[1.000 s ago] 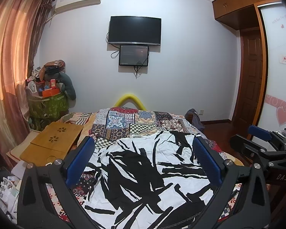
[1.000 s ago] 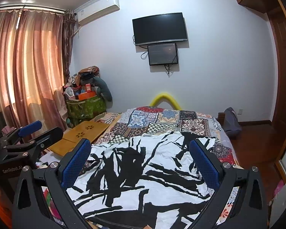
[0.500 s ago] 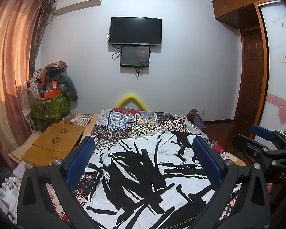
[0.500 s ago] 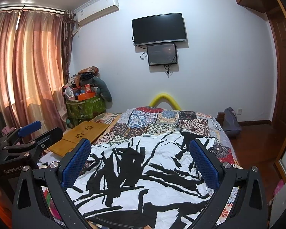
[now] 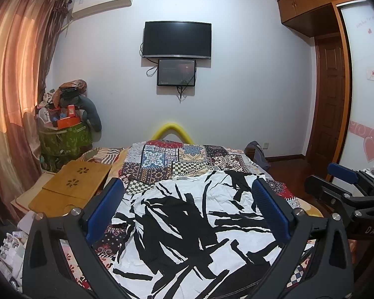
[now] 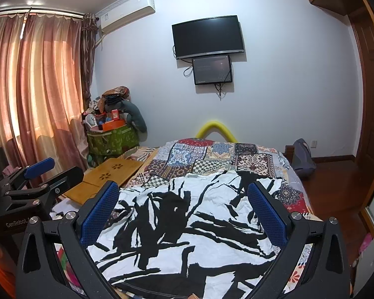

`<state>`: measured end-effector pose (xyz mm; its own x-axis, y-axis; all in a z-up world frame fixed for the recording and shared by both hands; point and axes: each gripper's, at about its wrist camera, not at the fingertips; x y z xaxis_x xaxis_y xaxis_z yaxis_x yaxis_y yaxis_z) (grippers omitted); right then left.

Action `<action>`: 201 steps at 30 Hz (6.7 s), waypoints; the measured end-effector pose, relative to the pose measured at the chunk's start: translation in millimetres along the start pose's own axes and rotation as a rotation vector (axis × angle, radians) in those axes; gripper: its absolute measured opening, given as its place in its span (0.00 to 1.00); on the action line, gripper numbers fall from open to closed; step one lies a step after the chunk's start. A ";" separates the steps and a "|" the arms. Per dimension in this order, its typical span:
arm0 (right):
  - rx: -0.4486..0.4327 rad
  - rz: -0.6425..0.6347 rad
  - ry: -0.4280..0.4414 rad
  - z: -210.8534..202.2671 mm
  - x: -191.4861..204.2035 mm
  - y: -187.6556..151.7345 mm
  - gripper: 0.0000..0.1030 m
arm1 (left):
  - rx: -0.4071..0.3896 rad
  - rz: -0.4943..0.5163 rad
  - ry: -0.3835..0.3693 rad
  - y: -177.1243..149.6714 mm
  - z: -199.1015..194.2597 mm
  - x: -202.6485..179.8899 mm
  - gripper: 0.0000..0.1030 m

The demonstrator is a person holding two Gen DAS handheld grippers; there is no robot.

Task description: Fold small clothes

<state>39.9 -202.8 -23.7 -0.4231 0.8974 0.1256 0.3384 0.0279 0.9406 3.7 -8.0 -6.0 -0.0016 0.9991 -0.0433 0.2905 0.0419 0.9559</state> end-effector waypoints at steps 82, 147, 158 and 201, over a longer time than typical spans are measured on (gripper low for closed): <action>0.727 -0.217 0.286 383.0 31.8 -84.2 0.65 | 0.882 -0.715 -0.084 -175.5 340.4 240.5 0.32; 0.755 -0.097 0.260 439.0 14.7 -56.3 0.59 | 0.795 -0.170 0.078 -133.2 384.6 191.0 0.64; 0.745 -0.171 0.238 460.7 26.6 -75.8 0.04 | 0.781 -0.187 0.084 -150.1 387.0 191.9 0.65; 0.695 -0.280 0.223 413.0 11.5 -83.4 0.36 | 0.789 -0.195 0.226 -143.2 406.2 195.2 0.58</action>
<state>353.9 -12.9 -231.0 -0.7042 0.7087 0.0419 0.6117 0.5757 0.5426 350.4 176.5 -269.3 -0.2883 0.9563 -0.0476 0.8483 0.2782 0.4506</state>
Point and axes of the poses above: each gripper's, at about its wrist camera, not at the fingertips, and z roughly the way its jaws point, x to its left, y to its top, and after that the axes turned 2 degrees about -y, right-handed
